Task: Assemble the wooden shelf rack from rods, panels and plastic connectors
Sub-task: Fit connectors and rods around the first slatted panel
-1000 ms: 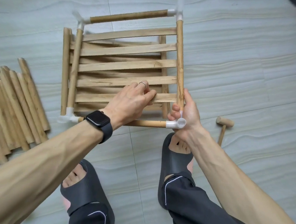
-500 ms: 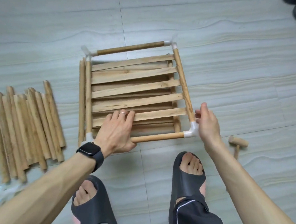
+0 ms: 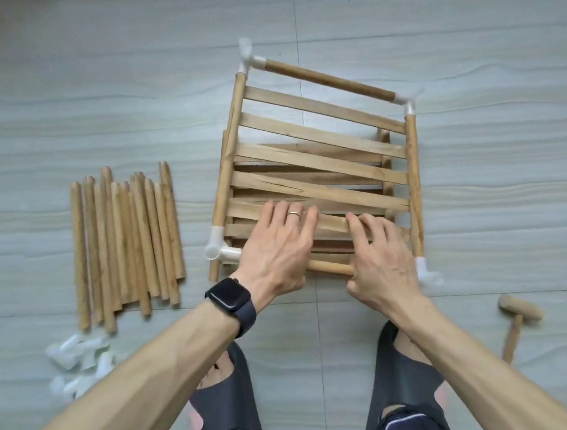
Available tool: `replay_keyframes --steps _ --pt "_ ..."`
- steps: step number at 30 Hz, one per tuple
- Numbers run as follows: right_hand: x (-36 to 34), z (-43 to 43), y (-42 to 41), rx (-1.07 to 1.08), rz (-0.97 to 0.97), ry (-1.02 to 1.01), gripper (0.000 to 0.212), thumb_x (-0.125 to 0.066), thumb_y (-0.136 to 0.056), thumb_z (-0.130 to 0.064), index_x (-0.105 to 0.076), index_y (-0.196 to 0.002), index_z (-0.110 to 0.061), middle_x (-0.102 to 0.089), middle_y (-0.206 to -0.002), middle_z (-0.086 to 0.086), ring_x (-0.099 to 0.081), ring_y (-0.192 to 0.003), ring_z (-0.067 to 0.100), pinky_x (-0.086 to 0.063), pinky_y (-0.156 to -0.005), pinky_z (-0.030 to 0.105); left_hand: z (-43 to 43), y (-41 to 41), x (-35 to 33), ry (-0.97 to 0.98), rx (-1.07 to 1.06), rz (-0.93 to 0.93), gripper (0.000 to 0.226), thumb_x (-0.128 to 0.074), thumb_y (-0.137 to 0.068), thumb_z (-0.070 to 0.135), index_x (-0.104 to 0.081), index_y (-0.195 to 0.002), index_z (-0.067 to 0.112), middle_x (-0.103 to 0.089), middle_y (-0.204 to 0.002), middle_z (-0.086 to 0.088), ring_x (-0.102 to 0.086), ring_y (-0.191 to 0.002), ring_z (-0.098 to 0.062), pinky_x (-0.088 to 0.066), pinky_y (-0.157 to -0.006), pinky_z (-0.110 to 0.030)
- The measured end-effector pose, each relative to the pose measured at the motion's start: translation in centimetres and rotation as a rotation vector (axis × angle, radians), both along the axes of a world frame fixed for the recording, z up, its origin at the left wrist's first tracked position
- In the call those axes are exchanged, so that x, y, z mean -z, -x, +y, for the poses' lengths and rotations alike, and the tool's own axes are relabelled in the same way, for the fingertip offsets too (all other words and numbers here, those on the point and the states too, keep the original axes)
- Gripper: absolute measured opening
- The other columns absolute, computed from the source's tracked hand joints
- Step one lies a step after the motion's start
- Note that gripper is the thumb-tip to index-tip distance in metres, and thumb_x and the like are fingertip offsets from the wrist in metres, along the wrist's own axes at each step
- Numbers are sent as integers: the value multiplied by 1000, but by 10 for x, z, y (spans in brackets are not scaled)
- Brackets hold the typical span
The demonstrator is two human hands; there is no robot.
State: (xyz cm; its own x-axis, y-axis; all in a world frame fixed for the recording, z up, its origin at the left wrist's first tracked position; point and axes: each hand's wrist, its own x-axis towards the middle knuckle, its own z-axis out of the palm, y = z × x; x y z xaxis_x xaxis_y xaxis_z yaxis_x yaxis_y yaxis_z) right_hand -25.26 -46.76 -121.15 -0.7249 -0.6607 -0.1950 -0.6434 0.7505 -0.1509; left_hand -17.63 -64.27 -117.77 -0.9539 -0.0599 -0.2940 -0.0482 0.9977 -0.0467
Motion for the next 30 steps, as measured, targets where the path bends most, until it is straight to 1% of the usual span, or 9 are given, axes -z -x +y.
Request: replay_keyframes --steps 3,6,9,14,17,21,24,27,30 --pt "1 1 8 -26 88 34 88 -71 -55 -11 -49 -141 -9 -55 -130 13 -49 -120 35 -44 -106 49 3 4 -3 -37 -69 -31 87 -66 -71 25 -32 -148 4 -49 -136 -23 -46 -122 -39 -32 -112 -50" --pt "-2 2 14 -37 189 95 66 -71 -58 -17 -60 -123 -14 -63 -114 8 -54 -104 30 -44 -89 39 1 0 -1 -89 -83 -23 72 -58 -72 24 -41 -140 9 -57 -127 -17 -53 -112 -35 -41 -101 -42" --pt "-3 -3 9 -48 228 88 60 -65 -56 -22 -62 -115 -15 -64 -105 5 -54 -95 28 -38 -80 35 -5 -6 3 -116 -103 -5 61 -52 -71 25 -48 -130 12 -64 -114 -11 -56 -102 -32 -43 -93 -39" --pt "-5 -9 6 -35 184 88 58 -59 -55 -23 -64 -112 -14 -65 -103 5 -57 -93 30 -39 -82 36 -11 -7 10 -114 -90 35 53 -52 -67 25 -55 -118 11 -65 -97 -10 -57 -89 -32 -44 -85 -39" --pt "-7 -10 11 -38 159 61 58 -58 -56 -22 -64 -113 -14 -65 -104 6 -57 -94 31 -41 -82 38 -12 -5 11 -73 -83 66 53 -56 -66 28 -57 -116 12 -65 -95 -9 -56 -85 -30 -44 -79 -38" --pt "-14 -8 29 -52 112 -33 58 -64 -58 -21 -64 -115 -11 -66 -108 9 -58 -97 32 -44 -91 41 -30 -11 15 -1 -165 -21 67 -63 -68 36 -50 -128 9 -65 -107 -8 -58 -99 -31 -43 -89 -40" --pt "-15 -13 34 -126 73 -108 58 -66 -59 -23 -62 -115 -9 -67 -106 12 -62 -98 34 -44 -104 45 -38 -15 19 -2 -195 -62 59 -53 -74 27 -46 -129 9 -64 -109 -10 -56 -102 -32 -42 -86 -39" --pt "-11 -17 33 -136 43 -140 54 -63 -62 -25 -59 -114 -10 -66 -104 11 -60 -96 31 -47 -94 41 -37 -15 21 1 -207 -51 54 -56 -70 24 -53 -121 8 -65 -102 -11 -57 -95 -32 -42 -77 -39" --pt "-5 -16 27 -97 39 -122 50 -57 -64 -19 -57 -114 -10 -62 -102 10 -55 -91 30 -45 -86 38 -37 -15 22 56 -190 26 45 -60 -67 19 -60 -111 7 -65 -92 -11 -58 -85 -32 -42 -73 -39"
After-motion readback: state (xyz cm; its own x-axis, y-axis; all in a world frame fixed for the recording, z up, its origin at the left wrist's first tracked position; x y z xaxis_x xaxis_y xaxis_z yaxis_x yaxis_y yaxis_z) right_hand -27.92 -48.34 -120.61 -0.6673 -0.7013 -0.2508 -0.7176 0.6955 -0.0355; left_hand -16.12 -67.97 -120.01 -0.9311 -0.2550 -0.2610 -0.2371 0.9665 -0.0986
